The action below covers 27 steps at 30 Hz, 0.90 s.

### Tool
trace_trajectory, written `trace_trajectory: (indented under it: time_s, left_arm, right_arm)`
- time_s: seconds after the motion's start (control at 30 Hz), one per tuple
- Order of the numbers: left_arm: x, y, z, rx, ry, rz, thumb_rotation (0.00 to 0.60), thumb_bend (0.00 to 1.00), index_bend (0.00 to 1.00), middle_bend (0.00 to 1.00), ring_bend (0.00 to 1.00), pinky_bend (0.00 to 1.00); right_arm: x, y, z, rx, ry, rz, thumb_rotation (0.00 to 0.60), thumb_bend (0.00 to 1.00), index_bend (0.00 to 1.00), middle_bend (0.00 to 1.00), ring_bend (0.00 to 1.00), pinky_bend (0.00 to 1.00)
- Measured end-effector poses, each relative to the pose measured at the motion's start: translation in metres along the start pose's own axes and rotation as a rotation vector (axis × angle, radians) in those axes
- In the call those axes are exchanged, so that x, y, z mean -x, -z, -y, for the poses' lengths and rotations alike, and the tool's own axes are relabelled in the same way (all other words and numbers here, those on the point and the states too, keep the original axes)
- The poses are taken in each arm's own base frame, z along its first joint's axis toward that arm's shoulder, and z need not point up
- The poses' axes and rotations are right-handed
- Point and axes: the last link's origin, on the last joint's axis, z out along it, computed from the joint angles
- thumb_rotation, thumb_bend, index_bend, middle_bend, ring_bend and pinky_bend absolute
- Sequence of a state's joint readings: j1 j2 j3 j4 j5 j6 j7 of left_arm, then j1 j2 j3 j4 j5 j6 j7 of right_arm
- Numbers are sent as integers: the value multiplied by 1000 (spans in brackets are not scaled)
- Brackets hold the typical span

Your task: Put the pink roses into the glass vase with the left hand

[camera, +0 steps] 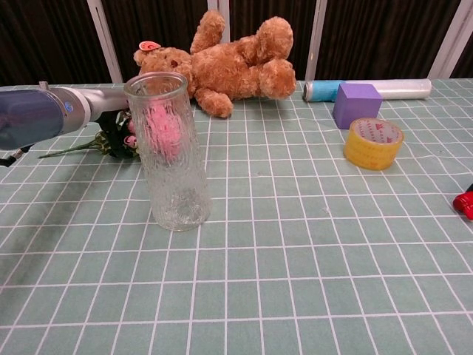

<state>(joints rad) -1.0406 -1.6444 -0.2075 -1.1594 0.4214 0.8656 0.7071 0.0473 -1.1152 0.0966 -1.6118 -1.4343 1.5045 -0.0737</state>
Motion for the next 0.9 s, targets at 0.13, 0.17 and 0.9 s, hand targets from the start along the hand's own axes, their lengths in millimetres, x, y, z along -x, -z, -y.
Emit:
trace_trajectory:
  time_s: [0.13, 0.17, 0.9]
  left_arm:
    - [1, -2, -3, -4, 5, -18, 600, 415, 280, 280, 193, 308]
    - [1, -3, -4, -4, 4, -30, 600, 431, 297, 294, 199, 317]
    - [2, 1, 8, -14, 5, -165, 600, 517, 455, 449, 328, 446]
  right_arm:
    - [0, 0, 1, -5, -6, -4, 600, 205, 122, 48, 58, 0]
    - [0, 0, 1, -6, -7, -5, 600, 205, 122, 48, 58, 0]
    - [-3, 1, -1, 1, -33, -17, 600, 204, 127, 57, 58, 0]
